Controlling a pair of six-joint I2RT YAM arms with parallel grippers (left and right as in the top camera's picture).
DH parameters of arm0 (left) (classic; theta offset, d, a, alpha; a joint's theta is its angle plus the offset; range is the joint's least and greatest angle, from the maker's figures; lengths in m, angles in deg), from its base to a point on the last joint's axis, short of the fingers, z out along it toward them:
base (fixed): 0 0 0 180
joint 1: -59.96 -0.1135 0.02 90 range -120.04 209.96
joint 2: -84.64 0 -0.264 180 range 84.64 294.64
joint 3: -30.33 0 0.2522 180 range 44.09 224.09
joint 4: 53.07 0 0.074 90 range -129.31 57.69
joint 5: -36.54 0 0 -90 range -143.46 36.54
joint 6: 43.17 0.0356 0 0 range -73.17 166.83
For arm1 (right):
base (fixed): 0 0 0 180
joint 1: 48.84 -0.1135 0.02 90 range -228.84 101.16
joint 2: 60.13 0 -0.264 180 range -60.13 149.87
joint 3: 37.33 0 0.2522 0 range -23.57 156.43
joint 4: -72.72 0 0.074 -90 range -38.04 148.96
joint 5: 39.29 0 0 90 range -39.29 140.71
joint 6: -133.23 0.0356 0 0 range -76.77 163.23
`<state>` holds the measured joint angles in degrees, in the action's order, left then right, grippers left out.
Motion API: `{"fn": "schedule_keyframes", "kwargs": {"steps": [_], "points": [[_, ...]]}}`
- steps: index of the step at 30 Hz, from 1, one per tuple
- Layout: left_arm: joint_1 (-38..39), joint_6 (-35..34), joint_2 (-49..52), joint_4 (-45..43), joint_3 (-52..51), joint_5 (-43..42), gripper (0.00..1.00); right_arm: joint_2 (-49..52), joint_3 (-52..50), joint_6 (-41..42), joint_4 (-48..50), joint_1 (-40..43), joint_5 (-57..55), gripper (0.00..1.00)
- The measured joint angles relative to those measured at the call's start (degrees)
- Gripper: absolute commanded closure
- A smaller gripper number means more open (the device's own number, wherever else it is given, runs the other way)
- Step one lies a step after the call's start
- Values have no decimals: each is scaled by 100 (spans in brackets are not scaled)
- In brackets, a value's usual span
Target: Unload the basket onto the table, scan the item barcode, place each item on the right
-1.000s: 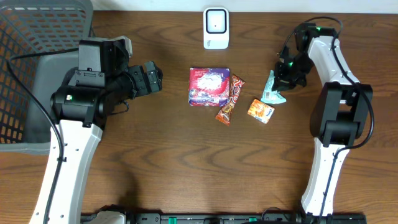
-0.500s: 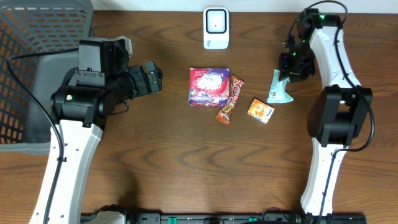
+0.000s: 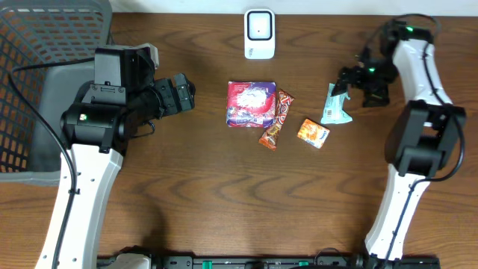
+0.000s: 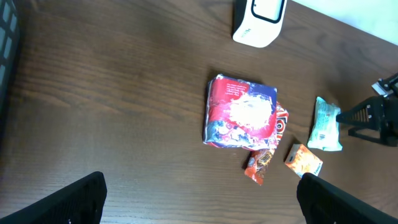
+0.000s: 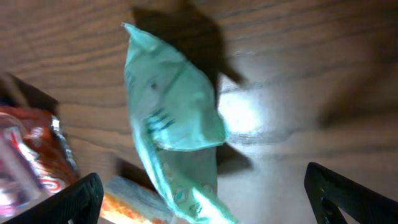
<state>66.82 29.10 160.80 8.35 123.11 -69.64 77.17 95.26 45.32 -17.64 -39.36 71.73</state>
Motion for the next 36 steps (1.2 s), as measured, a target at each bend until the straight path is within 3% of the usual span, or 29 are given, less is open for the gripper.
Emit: {"fn": "schedule_keyframes", "kwargs": {"steps": [4, 7, 8, 10, 11, 17, 23, 29, 36], "points": [[0, 0, 0, -2, 0, 2, 2, 2, -470, -68, 444, 160, 531, 10], [0, 0, 0, 0, 0, 2, 2, -59, -807, -122, 807, 140, 828, 26], [0, 0, 0, 0, 0, 2, 2, -92, -925, -140, 960, 127, 935, 36], [0, 0, 0, 0, 0, 2, 2, -129, -1126, -170, 1178, 111, 1113, 89], [0, 0, 0, 0, 0, 2, 2, -131, -1211, -151, 1235, 109, 1161, 99], [0, 0, 0, 0, 0, 0, 2, -129, -1257, -4, 1158, 111, 1388, 99], [0, 0, 0, 0, 0, 0, 2, -66, -356, 144, 299, -61, 647, 99], [0, 0, 0, 2, -2, -2, 2, -83, 890, 614, -415, -629, -1648, 99], [0, 0, 0, 0, -2, 0, 2, -87, 422, 1624, -170, -1797, -5066, 99]]}}
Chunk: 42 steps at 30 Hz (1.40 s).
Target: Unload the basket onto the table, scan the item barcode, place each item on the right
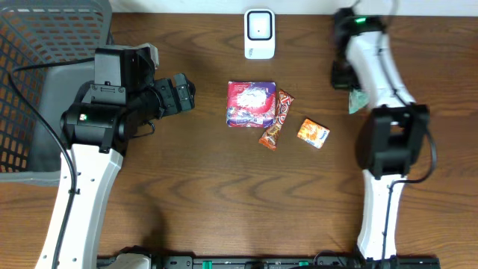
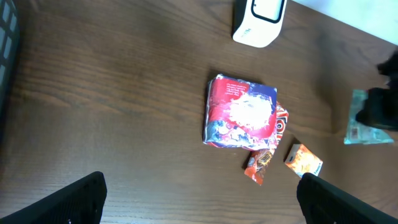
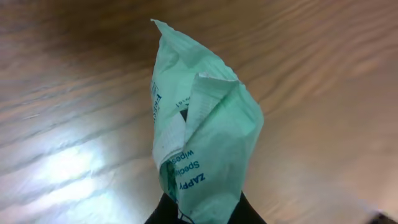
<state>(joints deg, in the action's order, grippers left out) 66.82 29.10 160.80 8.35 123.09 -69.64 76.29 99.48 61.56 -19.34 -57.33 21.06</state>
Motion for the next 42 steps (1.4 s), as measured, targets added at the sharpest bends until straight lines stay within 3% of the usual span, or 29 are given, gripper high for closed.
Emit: {"fn": "schedule_keyframes", "kwargs": {"steps": [3, 4, 6, 7, 14, 20, 27, 32, 37, 42], "points": [[0, 0, 0, 0, 0, 2, 2, 2, -514, 214, 446, -411, -761, 90], [0, 0, 0, 0, 0, 2, 2, 2, -691, 271, 597, -531, -901, 84], [0, 0, 0, 0, 0, 2, 2, 2, -894, 358, 828, -713, -990, 62], [0, 0, 0, 0, 0, 0, 2, 2, -953, 389, 929, -798, -979, 57], [0, 0, 0, 2, 0, 0, 2, 2, -914, 402, 1139, -1167, -422, 54], [0, 0, 0, 2, 0, 0, 2, 2, -76, 348, 629, -1182, 210, 50], [0, 0, 0, 2, 0, 0, 2, -7, 778, -507, 79, -966, 503, 30], [0, 0, 0, 0, 0, 2, 2, -7, 595, -1119, -13, -667, 874, 26], [0, 0, 0, 0, 0, 2, 2, -7, 13, -1499, 501, -404, 1545, 21], [0, 0, 0, 0, 0, 2, 2, -7, -636, -1604, 990, -411, 1202, 17]]}}
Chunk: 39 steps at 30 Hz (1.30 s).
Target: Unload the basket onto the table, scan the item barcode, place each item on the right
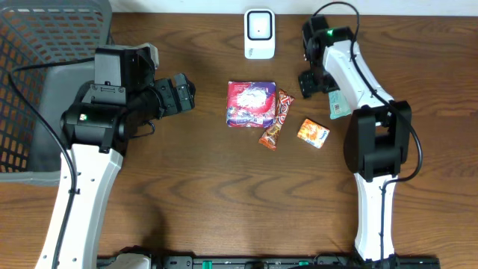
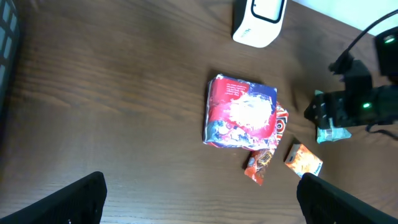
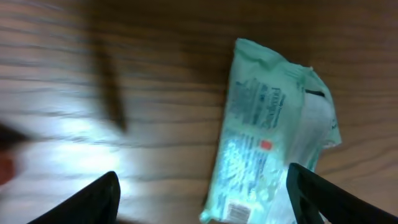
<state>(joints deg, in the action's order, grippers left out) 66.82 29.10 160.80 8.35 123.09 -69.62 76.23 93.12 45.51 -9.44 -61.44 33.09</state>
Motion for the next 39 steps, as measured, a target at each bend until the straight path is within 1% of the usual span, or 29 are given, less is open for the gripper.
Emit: {"fn": "schedule_keyframes", "kwargs": {"steps": [10, 14, 16, 17, 19, 20, 22, 24, 25, 27, 28, 30, 33, 36, 37, 39], "points": [[0, 0, 0, 2, 0, 0, 2, -111, -951, -4, 776, -275, -1622, 18], [0, 0, 0, 0, 0, 0, 2, -203, -1257, -20, 1047, -199, -1982, 25], [0, 0, 0, 0, 0, -2, 2, -236, -1386, -26, 1163, -114, -2061, 26], [0, 0, 0, 0, 0, 0, 2, -254, -1434, -28, 1200, -63, -2085, 28], [0, 0, 0, 0, 0, 0, 2, -273, -1480, -61, 1224, 39, -2050, 44], [0, 0, 0, 0, 0, 0, 2, -273, -1502, -74, 1233, 94, -2002, 55], [0, 0, 0, -2, 0, 0, 2, -273, -1547, -85, 1248, 197, -1829, 69], [0, 0, 0, 0, 0, 0, 2, -271, -1552, -61, 1215, 273, -1676, 73], [0, 0, 0, 0, 0, 0, 2, -271, -1530, -55, 1178, 293, -1626, 77], [0, 0, 0, 0, 0, 0, 2, -269, -1440, -57, 1014, 317, -1499, 96], [0, 0, 0, 2, 0, 0, 2, -256, -1342, -39, 879, 326, -1408, 99], [0, 0, 0, 2, 0, -2, 2, -229, -1093, -9, 520, 339, -1051, 99], [0, 0, 0, 2, 0, -2, 2, -111, -520, 2, 33, 352, -216, 99], [0, 0, 0, 0, 0, -2, 2, -42, 205, 2, -413, 380, 1029, 99], [0, 0, 0, 2, 0, -2, 2, -42, 299, 2, -442, 387, 1237, 99], [0, 0, 0, 0, 0, -2, 2, -44, 605, 2, -470, 437, 2031, 99]]}}
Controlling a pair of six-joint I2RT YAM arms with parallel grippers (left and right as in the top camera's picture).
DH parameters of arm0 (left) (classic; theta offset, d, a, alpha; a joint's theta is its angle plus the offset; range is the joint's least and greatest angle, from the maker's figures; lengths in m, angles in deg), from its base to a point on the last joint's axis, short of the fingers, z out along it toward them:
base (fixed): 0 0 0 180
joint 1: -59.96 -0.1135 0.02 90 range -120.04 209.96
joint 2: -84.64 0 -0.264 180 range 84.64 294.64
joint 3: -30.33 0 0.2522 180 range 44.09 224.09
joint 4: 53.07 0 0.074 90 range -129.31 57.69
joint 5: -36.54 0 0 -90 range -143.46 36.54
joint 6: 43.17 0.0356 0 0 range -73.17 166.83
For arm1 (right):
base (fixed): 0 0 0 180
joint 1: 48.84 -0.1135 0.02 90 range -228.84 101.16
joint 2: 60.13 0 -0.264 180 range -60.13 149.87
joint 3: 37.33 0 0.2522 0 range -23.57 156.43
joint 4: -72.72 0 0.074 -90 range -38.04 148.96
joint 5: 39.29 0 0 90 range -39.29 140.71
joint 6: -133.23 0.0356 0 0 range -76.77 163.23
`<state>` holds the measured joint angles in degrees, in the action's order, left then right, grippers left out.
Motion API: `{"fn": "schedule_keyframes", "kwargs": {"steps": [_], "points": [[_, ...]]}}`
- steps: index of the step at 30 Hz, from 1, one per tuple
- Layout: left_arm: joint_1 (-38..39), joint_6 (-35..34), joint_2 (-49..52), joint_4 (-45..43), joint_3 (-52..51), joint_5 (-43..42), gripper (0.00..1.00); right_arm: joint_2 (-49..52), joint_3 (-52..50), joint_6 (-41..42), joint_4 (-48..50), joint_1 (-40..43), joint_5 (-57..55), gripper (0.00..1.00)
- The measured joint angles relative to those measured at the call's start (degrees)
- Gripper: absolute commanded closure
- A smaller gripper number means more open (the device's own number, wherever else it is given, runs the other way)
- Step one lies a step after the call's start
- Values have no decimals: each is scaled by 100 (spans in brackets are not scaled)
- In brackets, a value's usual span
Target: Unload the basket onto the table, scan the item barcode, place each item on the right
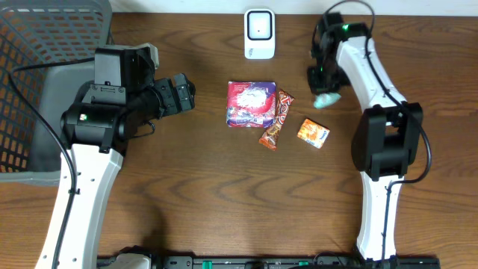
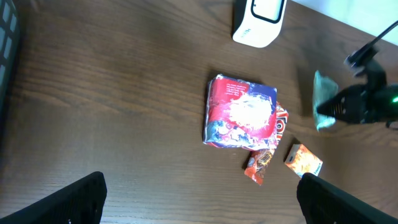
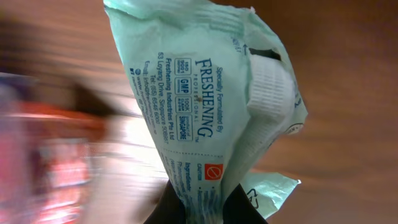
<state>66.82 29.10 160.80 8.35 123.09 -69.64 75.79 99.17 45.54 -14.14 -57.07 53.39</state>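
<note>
A mint-green wipes packet (image 3: 205,106) fills the right wrist view, printed side toward the camera, and my right gripper (image 3: 205,208) is shut on its lower end. Overhead, the packet (image 1: 326,99) hangs under the right gripper (image 1: 321,81), right of the snacks and below-right of the white scanner (image 1: 259,33). The left wrist view shows the packet (image 2: 323,99) and the scanner (image 2: 258,22) too. My left gripper (image 1: 187,93) is open, well to the left, with nothing between its fingers (image 2: 81,199).
A red snack bag (image 1: 251,103), a red-orange candy bar (image 1: 275,119) and a small orange packet (image 1: 314,132) lie mid-table. A grey mesh basket (image 1: 37,45) stands at the far left behind the left arm.
The right gripper was open over the wipes packet lying flat on the table. It is now shut on the packet, which is held up a little further left. The left arm has not moved.
First my right gripper was open beside the packet at the table's right. Then it was shut on the packet, further right. Then it stood open with the packet flat on the wood, printed back up. Now it grips the packet again near the snacks.
</note>
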Motion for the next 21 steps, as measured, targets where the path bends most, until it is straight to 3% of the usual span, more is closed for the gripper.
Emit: {"fn": "schedule_keyframes", "kwargs": {"steps": [8, 11, 14, 18, 21], "points": [[0, 0, 0, 2, 0, 0, 2, 0, -343, -20, 763, 640, 3303, 99], [0, 0, 0, 2, 0, 0, 2, 0, -973, 22, 1270, 968, 4133, 88], [0, 0, 0, 0, 0, 0, 2, 11, -1515, 57, 1447, 1287, 4446, 78], [0, 0, 0, 0, 0, 0, 2, 13, -1740, 96, 1340, 1637, 4190, 77], [0, 0, 0, 0, 0, 2, 2, 13, -1729, 129, 1152, 1867, 3919, 69]]}}
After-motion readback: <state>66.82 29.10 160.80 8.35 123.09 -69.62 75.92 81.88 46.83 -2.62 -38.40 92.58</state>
